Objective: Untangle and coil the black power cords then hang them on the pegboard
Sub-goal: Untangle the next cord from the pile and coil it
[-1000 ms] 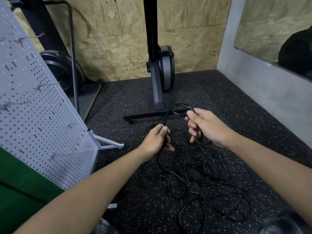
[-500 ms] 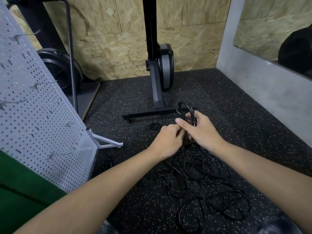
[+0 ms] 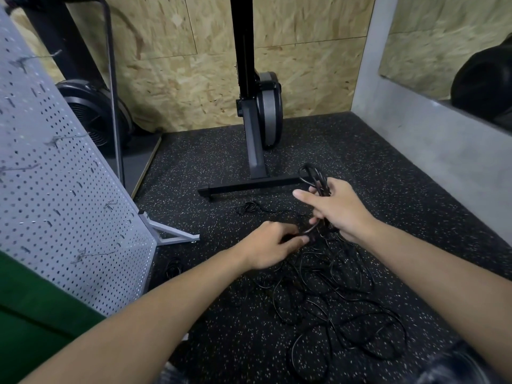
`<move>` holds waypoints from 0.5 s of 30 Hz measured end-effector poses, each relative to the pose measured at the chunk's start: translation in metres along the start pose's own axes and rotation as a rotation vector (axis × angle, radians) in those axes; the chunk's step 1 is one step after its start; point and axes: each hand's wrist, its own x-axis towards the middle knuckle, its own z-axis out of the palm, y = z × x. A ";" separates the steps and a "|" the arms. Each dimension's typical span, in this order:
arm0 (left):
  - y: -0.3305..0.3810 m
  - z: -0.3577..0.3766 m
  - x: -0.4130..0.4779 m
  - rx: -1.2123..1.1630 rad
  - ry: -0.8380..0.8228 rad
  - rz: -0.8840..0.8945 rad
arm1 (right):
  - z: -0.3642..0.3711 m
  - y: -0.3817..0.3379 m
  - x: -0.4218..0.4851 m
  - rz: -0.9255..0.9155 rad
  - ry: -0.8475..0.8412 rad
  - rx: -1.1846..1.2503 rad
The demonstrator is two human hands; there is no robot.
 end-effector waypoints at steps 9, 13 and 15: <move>-0.011 0.004 -0.001 0.057 -0.014 0.043 | -0.020 0.007 0.009 0.096 0.128 -0.121; -0.012 -0.001 0.004 0.057 0.125 0.098 | -0.030 0.012 0.018 0.165 0.161 -0.187; -0.012 -0.005 0.005 0.027 0.180 0.073 | -0.035 0.009 0.019 0.220 0.129 -0.152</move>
